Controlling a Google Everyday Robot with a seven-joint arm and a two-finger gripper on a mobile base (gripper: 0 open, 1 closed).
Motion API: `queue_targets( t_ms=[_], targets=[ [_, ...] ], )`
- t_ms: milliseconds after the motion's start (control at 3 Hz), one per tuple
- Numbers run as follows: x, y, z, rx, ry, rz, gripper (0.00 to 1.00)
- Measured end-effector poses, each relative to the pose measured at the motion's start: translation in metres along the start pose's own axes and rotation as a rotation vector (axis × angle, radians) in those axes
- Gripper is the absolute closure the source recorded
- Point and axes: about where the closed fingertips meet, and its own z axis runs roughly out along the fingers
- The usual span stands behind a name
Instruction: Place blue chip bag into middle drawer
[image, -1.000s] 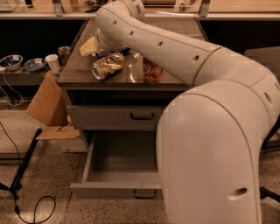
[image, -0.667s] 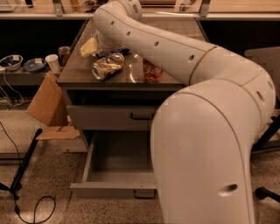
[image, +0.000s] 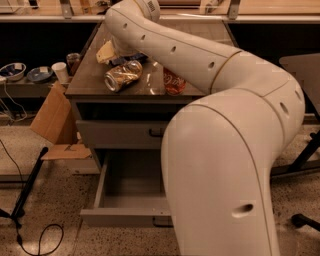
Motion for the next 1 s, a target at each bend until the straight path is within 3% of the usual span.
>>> queue_targets(
  t_ms=[667, 1000],
  targets=[
    [-0.01, -0.014, 0.01, 0.072, 0.022, -0.011, 0.0],
    [-0.009, -0.018, 0.022, 0.078, 0.053, -0.016, 0.0]
  ],
)
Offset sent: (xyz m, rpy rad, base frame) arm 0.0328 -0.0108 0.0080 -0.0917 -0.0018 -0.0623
